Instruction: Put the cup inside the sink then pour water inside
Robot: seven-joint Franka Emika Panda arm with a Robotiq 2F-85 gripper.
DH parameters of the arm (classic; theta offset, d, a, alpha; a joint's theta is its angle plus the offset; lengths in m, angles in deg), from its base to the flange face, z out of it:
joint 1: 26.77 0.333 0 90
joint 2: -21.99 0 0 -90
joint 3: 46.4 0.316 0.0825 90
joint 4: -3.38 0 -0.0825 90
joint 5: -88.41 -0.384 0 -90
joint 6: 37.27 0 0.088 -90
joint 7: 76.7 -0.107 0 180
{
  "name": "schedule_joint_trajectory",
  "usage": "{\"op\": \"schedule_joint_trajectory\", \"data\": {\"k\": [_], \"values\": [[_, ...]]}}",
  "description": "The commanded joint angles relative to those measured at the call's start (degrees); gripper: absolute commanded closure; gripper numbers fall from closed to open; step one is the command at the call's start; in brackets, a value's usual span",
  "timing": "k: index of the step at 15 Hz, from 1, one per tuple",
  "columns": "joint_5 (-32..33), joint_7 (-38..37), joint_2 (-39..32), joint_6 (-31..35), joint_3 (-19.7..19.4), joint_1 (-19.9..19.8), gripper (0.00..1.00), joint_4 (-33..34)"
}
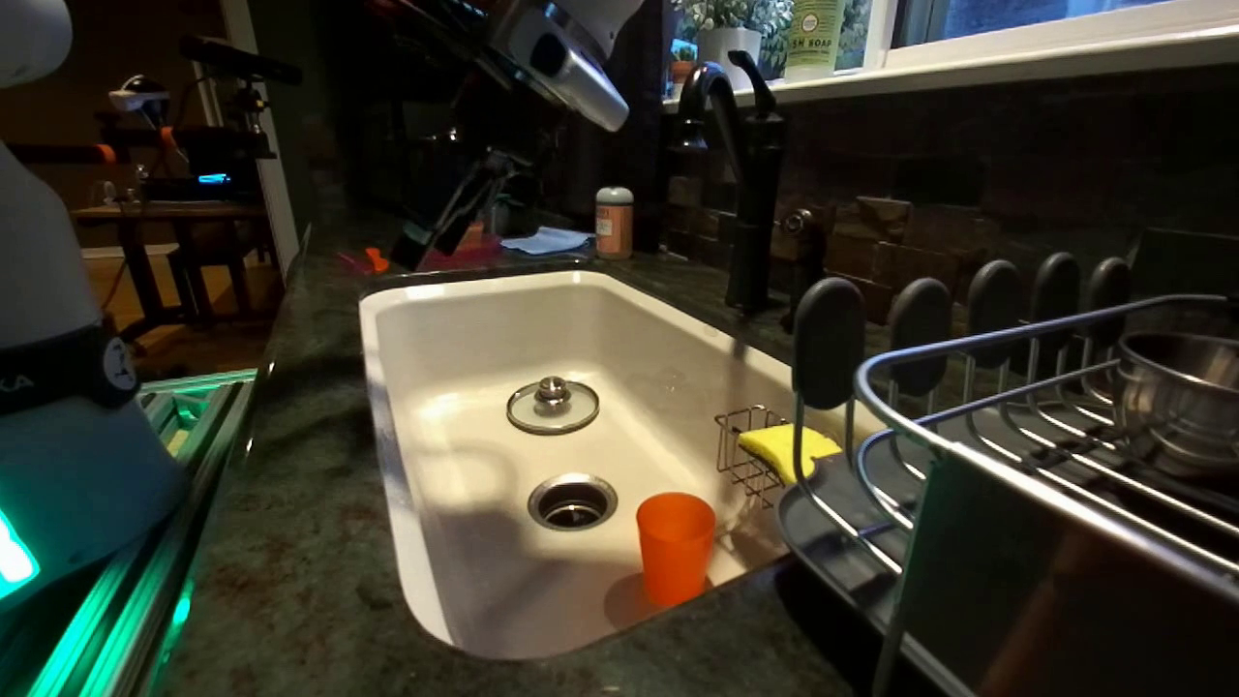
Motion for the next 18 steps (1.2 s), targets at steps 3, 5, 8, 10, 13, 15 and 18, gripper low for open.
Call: {"op": "schedule_joint_trajectory", "data": {"k": [3,5,8,10,13,15,18], "values": [[2.3,-14.0,10.0,-7.4,3.6,0.4,0.00,-0.6],[5.2,-18.5,12.3,-9.6,5.8,0.2,0.00,0.6],[3.3,-14.8,9.9,-7.7,4.4,0.3,0.00,0.8],[3.3,-14.7,9.5,-7.7,4.1,0.2,0.00,0.7],[5.0,-15.1,7.4,-5.7,5.3,0.7,0.00,2.0],[8.9,-16.2,10.7,-5.8,7.1,1.2,0.00,1.9],[15.2,-16.5,14.6,-8.5,9.4,2.2,0.00,3.7]]}}
